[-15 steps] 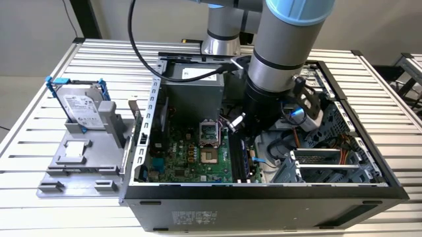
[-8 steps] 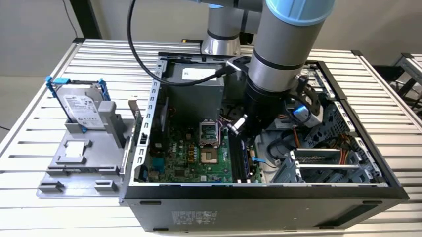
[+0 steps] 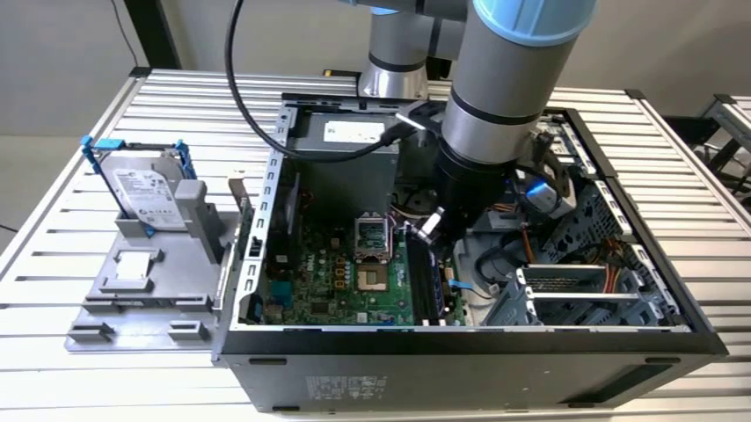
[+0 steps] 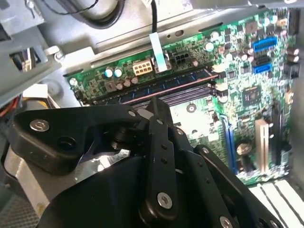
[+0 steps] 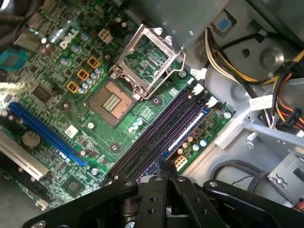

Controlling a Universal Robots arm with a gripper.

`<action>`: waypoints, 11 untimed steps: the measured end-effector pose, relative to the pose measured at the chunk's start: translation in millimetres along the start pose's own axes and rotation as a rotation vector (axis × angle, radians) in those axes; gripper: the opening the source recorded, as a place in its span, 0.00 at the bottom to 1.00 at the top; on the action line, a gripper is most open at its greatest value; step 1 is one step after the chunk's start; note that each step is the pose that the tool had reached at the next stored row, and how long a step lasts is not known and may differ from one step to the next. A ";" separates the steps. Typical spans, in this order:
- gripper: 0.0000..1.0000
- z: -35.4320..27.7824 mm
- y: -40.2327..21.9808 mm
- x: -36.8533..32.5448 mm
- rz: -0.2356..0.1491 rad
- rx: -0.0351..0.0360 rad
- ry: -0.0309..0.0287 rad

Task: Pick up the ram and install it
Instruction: 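Press down the ram until it locks into place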

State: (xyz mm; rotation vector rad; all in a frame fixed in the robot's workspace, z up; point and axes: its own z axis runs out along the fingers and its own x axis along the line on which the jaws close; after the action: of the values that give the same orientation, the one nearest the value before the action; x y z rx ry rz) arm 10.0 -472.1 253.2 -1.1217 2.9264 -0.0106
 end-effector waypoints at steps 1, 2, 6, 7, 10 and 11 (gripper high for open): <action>0.00 0.0 0.0 0.0 -0.018 -0.0001 -0.0001; 0.00 0.0 0.0 0.0 -0.035 -0.0001 -0.0002; 0.00 0.0 0.0 0.0 -0.108 -0.0005 -0.0009; 0.00 0.0 0.0 0.0 -0.126 -0.0005 -0.0011; 0.00 0.0 0.0 0.0 -0.182 -0.0008 -0.0016; 0.00 0.0 0.0 0.0 -0.199 -0.0009 -0.0018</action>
State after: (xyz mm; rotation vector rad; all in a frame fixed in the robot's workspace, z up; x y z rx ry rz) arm 10.0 -472.1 253.3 -1.4064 2.8000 -0.0094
